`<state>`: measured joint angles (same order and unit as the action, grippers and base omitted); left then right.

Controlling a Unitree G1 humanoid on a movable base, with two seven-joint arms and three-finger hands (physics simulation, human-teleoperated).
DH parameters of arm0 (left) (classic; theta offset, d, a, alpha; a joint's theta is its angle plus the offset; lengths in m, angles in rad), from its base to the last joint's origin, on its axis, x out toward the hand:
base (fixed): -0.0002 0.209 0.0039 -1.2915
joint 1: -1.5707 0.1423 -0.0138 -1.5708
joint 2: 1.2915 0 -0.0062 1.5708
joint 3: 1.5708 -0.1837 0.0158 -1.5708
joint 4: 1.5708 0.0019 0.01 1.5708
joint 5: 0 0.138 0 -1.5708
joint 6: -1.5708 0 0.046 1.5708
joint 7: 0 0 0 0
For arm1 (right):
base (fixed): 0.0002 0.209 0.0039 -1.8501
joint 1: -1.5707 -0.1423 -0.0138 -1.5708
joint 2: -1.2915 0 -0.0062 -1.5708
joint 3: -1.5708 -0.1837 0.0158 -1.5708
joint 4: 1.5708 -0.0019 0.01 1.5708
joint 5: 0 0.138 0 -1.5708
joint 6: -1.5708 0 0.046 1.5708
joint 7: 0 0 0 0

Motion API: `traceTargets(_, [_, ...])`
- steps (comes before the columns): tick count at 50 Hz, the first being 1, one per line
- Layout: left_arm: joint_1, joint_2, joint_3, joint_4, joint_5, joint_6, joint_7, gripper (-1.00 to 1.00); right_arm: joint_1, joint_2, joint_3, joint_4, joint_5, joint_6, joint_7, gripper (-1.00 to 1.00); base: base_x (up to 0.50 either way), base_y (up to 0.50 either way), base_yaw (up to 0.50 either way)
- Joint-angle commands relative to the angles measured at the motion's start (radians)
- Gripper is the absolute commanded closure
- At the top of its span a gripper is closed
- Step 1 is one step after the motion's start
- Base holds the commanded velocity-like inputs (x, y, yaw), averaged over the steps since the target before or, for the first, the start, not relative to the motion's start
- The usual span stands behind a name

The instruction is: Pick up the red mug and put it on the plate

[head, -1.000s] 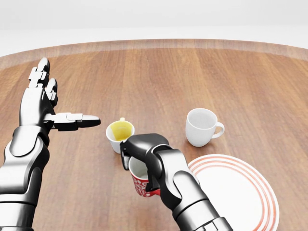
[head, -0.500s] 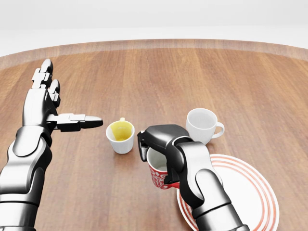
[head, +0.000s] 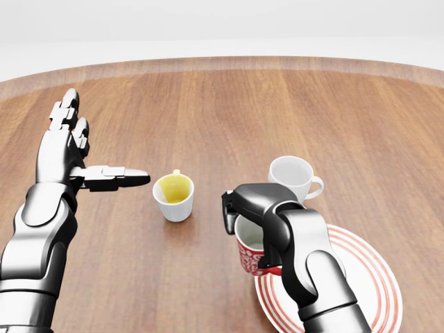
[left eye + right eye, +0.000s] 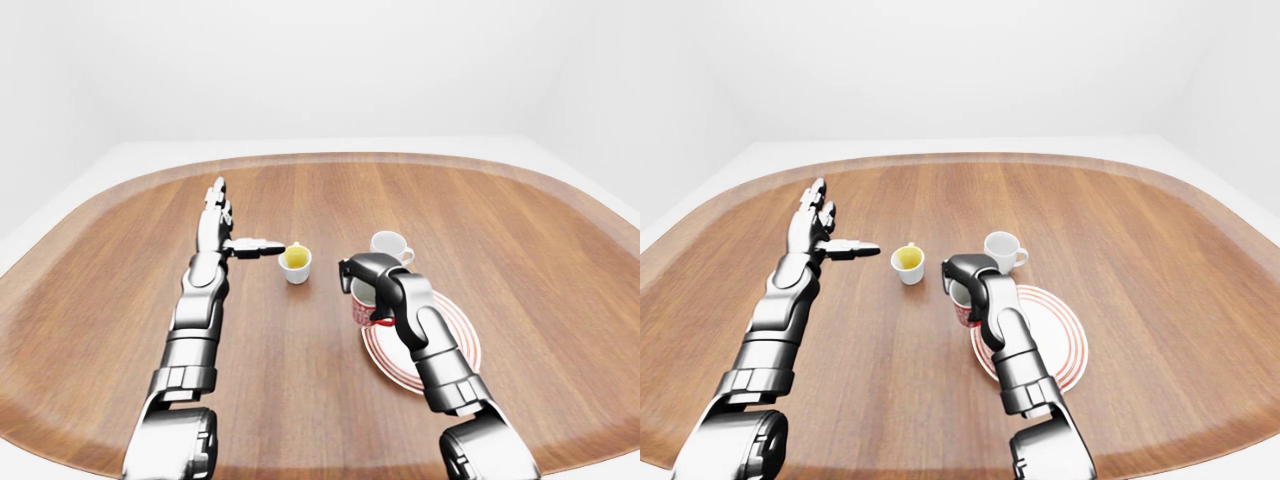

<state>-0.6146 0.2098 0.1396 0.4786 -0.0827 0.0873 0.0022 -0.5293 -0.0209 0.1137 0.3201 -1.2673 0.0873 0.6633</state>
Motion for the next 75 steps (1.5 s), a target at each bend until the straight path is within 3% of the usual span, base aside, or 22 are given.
traceTargets(1, [0.001, -0.002, -0.002, 0.000, 0.003, 0.000, 0.001, -1.00, 0.027, -0.036, -0.023, -0.010, 0.023, 0.000, -0.017, 1.00, 0.00, 0.00, 0.00])
traceTargets(38, [0.000, -0.017, -0.011, -0.011, 0.020, 0.000, 0.007, -1.00, 0.096, -0.161, -0.115, -0.094, 0.071, 0.000, 0.006, 1.00, 0.00, 0.00, 0.00])
traceTargets(75, [0.014, -0.019, -0.011, -0.033, 0.021, 0.000, 0.006, -1.00, -0.007, -0.235, -0.131, 0.238, 0.166, 0.000, -0.197, 1.00, 0.00, 0.00, 0.00])
